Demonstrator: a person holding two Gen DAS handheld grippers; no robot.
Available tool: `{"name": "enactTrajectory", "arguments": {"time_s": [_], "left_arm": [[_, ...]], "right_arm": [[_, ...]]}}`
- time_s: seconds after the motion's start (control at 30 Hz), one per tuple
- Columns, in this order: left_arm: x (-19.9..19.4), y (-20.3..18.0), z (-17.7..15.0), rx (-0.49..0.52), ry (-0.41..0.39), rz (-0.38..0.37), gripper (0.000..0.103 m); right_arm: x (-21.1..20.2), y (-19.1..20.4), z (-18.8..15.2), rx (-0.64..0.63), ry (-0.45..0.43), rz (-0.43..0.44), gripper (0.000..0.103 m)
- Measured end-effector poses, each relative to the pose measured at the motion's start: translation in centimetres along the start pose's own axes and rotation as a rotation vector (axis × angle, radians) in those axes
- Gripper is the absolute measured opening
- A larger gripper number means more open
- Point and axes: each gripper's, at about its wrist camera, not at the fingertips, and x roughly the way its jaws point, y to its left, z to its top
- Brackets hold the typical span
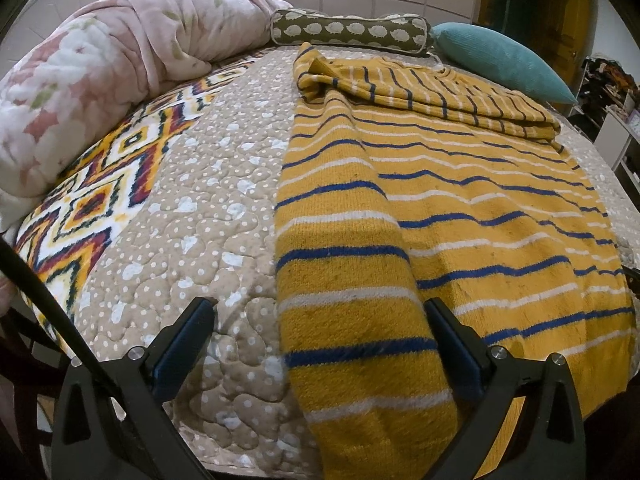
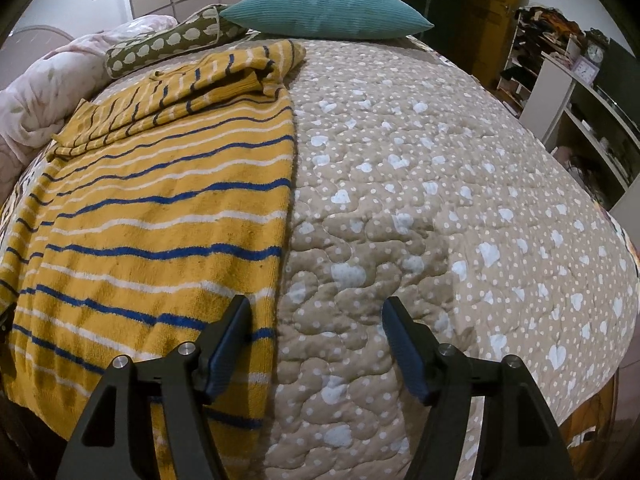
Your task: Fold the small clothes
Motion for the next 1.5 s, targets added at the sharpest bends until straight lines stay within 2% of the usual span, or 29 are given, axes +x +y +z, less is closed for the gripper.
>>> {"name": "enactTrajectory", "arguments": {"time_s": [0.07,0.1,0.17,0.23,0.37,0.43,0.53,0.57,0.63,0.73,0.77,0.8,0.87,0.9,1.07,1.27,1.33,1.5], "left_arm": [[-0.3,0.2,0.2,-0.001,0.015,-0.023,0.100],[-0.7,0.6,0.3,-0.016,0.012,-0.052,0.085],[-2.1,2.4,0.8,-0.082,-0.010,-0.141,0.064],[-3.0,4.7,1.3,-0.170,-0.011,-0.235,0.063],[-3.5,8.4,2.0,-0.313,-0.007,-0.291,0.063],[-3.1,9.4,2.4,-0.348,-0.006,-0.368,0.063],[-1.3,9.2,2.5,-0.361,0.050,-0.500,0.063],[-0.1,8.7,2.5,-0.375,0.088,-0.584,0.063],[1.5,7.8,2.4,-0.383,0.117,-0.661,0.063],[1.7,6.7,2.4,-0.381,0.093,-0.660,0.063],[1.6,6.5,2.3,-0.390,0.089,-0.675,0.059],[1.5,6.4,2.2,-0.404,0.091,-0.705,0.053],[1.6,6.3,1.8,-0.428,0.115,-0.744,0.024],[1.5,6.2,1.5,-0.432,0.122,-0.747,0.022],[0.5,5.2,-0.5,-0.408,0.123,-0.710,0.022],[0.5,4.1,-1.4,-0.393,0.103,-0.725,0.038],[0.5,3.7,-1.2,-0.384,0.100,-0.730,0.042],[0.1,2.6,-1.1,-0.343,0.084,-0.676,0.043]], "right_arm": [[-0.1,-0.1,-0.1,0.002,0.001,0.008,0.073],[-0.1,-0.2,-0.1,0.004,0.003,0.015,0.073],[-0.6,-0.9,-0.2,0.032,0.004,0.069,0.073],[-1.2,-1.9,-0.5,0.077,-0.010,0.163,0.074],[-1.9,-4.1,-1.7,0.190,-0.043,0.405,0.074],[-1.4,-4.5,-2.3,0.225,-0.024,0.509,0.074],[-0.8,-4.4,-2.7,0.247,-0.021,0.586,0.074],[-0.7,-4.4,-2.7,0.251,-0.024,0.605,0.073],[-0.3,-4.2,-2.5,0.273,-0.025,0.667,0.072],[0.6,-3.7,-2.0,0.300,-0.007,0.762,0.069],[1.0,-3.4,-1.9,0.312,-0.001,0.793,0.069],[1.4,-3.2,-1.7,0.321,0.004,0.827,0.066],[1.9,-2.6,-1.6,0.338,0.025,0.894,0.061],[2.1,-2.2,-1.7,0.341,0.036,0.927,0.061],[1.7,-0.7,-2.5,0.282,0.047,0.925,0.055],[1.0,-0.5,-3.8,0.270,0.053,0.929,0.051],[0.6,-0.2,-4.3,0.244,0.052,0.913,0.050],[0.0,0.9,-5.5,0.178,0.049,0.852,0.043]]}}
